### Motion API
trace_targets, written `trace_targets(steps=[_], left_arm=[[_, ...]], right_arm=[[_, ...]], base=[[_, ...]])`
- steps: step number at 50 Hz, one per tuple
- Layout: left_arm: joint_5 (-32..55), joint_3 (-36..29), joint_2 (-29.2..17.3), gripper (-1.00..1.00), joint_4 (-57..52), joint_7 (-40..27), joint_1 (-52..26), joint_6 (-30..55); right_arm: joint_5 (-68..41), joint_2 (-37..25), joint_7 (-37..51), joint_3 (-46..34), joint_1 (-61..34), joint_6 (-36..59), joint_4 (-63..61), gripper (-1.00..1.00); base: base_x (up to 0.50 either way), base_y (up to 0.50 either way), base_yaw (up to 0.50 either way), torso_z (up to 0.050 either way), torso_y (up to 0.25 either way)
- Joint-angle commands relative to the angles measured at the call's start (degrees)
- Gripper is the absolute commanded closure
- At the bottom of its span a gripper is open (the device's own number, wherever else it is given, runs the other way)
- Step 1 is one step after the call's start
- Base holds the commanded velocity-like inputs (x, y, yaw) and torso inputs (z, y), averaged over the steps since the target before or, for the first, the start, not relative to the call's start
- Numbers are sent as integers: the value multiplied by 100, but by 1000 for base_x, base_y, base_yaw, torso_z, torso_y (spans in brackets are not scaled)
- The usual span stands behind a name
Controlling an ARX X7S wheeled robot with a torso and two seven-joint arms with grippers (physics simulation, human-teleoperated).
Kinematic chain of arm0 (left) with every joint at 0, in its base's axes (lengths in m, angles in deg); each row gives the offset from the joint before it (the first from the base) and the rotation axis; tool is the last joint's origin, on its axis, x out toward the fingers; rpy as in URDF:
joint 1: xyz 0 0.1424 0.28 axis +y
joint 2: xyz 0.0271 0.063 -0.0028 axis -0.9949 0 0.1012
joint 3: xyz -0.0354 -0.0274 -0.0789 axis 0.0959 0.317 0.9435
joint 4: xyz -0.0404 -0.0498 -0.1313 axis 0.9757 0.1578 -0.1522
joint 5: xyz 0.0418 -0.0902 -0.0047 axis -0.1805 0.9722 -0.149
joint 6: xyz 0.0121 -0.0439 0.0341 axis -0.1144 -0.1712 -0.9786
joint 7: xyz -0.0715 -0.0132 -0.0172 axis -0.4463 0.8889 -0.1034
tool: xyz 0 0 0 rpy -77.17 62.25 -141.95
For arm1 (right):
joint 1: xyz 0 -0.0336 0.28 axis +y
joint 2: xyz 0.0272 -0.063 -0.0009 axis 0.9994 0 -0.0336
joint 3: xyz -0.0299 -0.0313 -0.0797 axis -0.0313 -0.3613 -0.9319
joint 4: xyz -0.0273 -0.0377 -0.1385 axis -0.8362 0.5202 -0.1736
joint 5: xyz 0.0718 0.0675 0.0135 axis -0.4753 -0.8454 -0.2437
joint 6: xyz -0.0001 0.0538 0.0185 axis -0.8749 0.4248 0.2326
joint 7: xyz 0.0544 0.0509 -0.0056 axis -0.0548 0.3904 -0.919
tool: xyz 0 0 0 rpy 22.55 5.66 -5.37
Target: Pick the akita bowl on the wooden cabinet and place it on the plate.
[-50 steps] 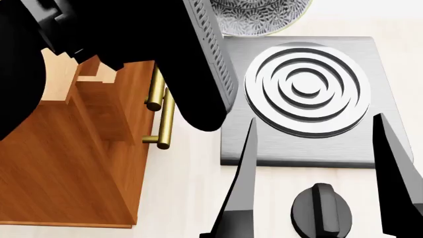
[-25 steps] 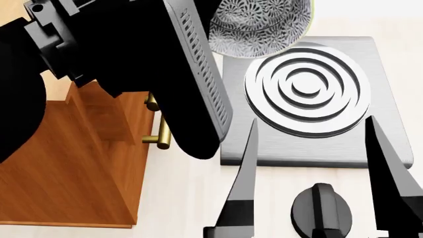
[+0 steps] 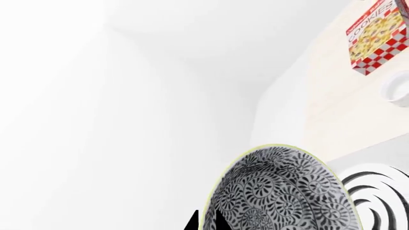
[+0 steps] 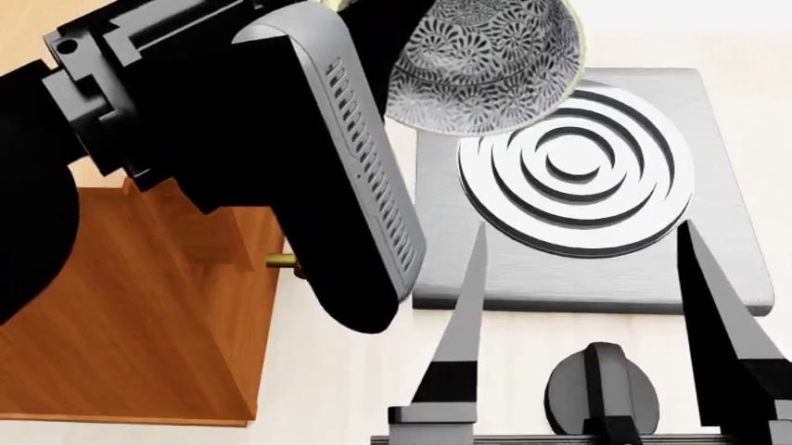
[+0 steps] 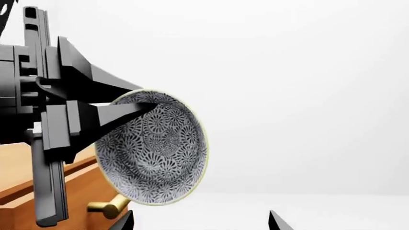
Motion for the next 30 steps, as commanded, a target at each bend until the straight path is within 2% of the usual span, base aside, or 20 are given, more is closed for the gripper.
trace_targets(steps=[1, 30], left_arm=[[-64, 37, -106, 100, -199, -60, 66, 0], [-57, -40, -281, 100, -472, -147, 366, -78]], right_arm=[[-34, -5, 13, 13, 0, 27, 6, -100], [-27, 8, -6, 30, 20, 65, 3, -100]], base=[[0, 0, 0, 0, 0], [0, 0, 0, 0, 1]])
